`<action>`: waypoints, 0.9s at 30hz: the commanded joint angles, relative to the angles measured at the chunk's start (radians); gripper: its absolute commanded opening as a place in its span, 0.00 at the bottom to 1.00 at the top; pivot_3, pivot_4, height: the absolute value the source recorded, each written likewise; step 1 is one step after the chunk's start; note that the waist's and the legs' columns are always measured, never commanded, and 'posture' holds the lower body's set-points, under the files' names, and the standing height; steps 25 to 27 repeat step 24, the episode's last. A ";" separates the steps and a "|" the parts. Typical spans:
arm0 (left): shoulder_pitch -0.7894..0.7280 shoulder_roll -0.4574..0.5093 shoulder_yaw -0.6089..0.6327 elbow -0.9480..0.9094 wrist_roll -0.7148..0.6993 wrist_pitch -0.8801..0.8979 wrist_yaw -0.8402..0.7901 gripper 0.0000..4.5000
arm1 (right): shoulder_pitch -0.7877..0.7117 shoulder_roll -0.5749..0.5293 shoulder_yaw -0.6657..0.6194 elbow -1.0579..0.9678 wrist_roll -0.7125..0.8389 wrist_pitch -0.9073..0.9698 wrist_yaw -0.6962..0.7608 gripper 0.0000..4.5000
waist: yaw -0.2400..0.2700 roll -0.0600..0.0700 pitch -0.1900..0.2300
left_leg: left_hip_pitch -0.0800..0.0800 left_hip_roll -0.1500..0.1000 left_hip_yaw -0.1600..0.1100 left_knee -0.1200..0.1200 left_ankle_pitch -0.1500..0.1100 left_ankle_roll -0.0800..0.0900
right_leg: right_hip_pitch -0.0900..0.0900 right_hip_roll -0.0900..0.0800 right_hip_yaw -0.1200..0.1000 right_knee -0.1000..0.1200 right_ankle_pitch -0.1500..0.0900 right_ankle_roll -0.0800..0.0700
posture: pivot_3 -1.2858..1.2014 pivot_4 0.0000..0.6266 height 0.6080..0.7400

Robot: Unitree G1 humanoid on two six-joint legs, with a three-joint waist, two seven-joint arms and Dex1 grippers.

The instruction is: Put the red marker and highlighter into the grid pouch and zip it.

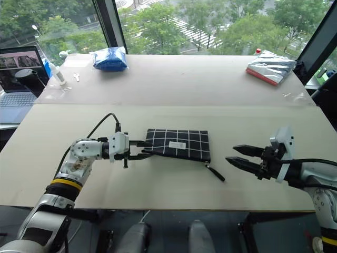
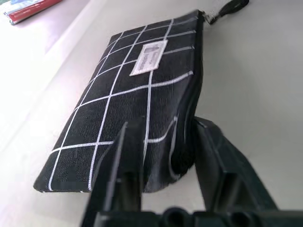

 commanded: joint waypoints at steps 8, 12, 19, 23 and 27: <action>0.205 0.156 0.181 -0.529 -0.342 0.661 0.115 0.88 | -0.073 -0.045 -0.018 0.115 -0.019 -0.035 0.013 0.63 | -0.005 0.000 0.001 | 0.001 0.001 0.000 0.000 0.000 0.000 | 0.000 0.000 0.000 0.002 -0.001 0.001 | 0.52 0.24 1.00; 0.273 0.202 0.356 -0.611 -0.501 0.933 0.286 0.88 | -0.083 -0.042 -0.015 0.162 -0.033 -0.058 0.023 0.63 | -0.005 0.000 0.001 | 0.002 0.001 0.000 0.000 0.000 0.000 | 0.000 0.000 0.000 0.002 -0.004 0.007 | 0.52 0.24 1.00; 0.412 0.203 0.543 -0.590 -0.487 0.933 0.416 0.88 | -0.124 0.006 0.041 0.261 -0.070 -0.091 0.017 0.63 | -0.004 0.000 0.001 | 0.002 0.001 0.000 0.000 0.000 0.000 | 0.000 0.001 0.000 0.002 -0.003 0.006 | 0.52 0.24 1.00; 0.506 0.204 0.563 -0.610 -0.487 0.924 0.394 0.88 | -0.180 0.016 0.059 0.355 -0.099 -0.114 0.012 0.63 | -0.004 0.000 0.002 | 0.002 0.000 0.001 0.000 0.000 0.000 | 0.000 0.000 0.001 0.001 -0.001 0.002 | 0.52 0.24 1.00; 0.522 0.202 0.561 -0.614 -0.481 0.911 0.389 0.88 | -0.194 0.018 0.063 0.378 -0.109 -0.122 0.010 0.63 | -0.004 0.000 0.002 | 0.002 0.000 0.001 0.000 0.000 0.000 | 0.000 0.000 0.001 0.001 0.000 0.000 | 0.52 0.24 1.00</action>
